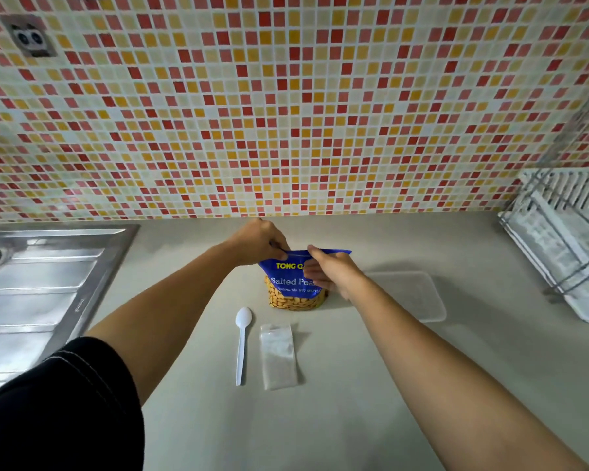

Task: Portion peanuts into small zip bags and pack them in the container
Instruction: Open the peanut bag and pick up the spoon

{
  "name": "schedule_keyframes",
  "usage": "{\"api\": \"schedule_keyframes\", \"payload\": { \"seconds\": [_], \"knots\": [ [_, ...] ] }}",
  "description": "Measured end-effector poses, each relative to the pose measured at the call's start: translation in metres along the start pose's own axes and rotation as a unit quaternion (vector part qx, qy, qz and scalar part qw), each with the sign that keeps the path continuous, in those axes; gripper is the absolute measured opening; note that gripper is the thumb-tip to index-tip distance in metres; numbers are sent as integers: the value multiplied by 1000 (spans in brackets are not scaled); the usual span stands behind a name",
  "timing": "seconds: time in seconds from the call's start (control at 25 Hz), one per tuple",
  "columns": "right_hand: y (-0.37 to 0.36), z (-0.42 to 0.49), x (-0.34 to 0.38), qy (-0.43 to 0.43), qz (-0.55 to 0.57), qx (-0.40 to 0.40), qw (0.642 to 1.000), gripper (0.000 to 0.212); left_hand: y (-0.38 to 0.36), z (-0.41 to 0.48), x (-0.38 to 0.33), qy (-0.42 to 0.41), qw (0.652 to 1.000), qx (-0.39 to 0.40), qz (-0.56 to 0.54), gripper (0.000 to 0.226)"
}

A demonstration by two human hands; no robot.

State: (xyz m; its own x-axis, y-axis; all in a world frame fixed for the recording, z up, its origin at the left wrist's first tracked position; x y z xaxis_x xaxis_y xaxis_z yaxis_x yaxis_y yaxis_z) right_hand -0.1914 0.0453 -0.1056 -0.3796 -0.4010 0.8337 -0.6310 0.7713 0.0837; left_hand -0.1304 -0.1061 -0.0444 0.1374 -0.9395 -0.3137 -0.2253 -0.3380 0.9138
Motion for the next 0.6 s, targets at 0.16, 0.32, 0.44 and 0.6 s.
{"api": "schedule_keyframes", "payload": {
  "seconds": [0.16, 0.32, 0.44, 0.6],
  "knots": [
    [6, 4, 8, 14, 0, 38, 999, 28, -1, 5, 2, -1, 1000, 2, -17, 25],
    [7, 8, 10, -19, 2, 47, 999, 20, -2, 14, 11, 19, 993, 48, -106, 22],
    [7, 8, 11, -57, 62, 66, 994, 14, -5, 22, 6, 37, 988, 55, -138, 31],
    [10, 7, 10, -55, 70, 69, 994, 13, -9, 31, -1, 41, 986, 63, -147, 25]
  ]
}}
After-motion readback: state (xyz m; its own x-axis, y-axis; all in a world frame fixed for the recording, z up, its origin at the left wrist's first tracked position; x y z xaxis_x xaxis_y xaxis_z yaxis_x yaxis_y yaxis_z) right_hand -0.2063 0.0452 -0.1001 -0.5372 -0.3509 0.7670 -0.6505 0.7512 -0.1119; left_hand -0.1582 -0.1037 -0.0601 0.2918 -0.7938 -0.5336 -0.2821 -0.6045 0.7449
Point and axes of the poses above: each hand's wrist, its own z-axis towards the middle knuckle, its own y-axis out of the back of the hand, x = y × z, the point moved 3 cm from there along z, towards the middle knuckle, and after that the axes turned 5 degrees about x, right-handed, at the moved point
